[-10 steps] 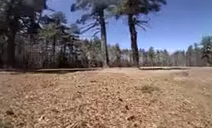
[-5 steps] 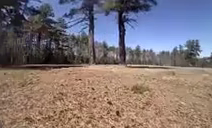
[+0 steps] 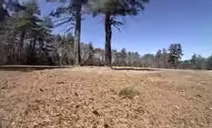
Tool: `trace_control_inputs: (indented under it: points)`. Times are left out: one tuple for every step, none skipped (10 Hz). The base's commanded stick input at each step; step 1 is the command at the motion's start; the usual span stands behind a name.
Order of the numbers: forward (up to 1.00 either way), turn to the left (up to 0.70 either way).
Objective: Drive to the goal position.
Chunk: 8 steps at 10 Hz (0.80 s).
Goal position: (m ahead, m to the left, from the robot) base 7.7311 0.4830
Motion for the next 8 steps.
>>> trace_control_inputs:
  points:
    - [0.65,-0.32]
    - [0.65,-0.32]
    - [0.65,-0.32]
    - [0.65,-0.32]
    - [0.65,-0.32]
    - [0.65,-0.32]
    - [0.65,-0.32]
    - [0.65,-0.32]
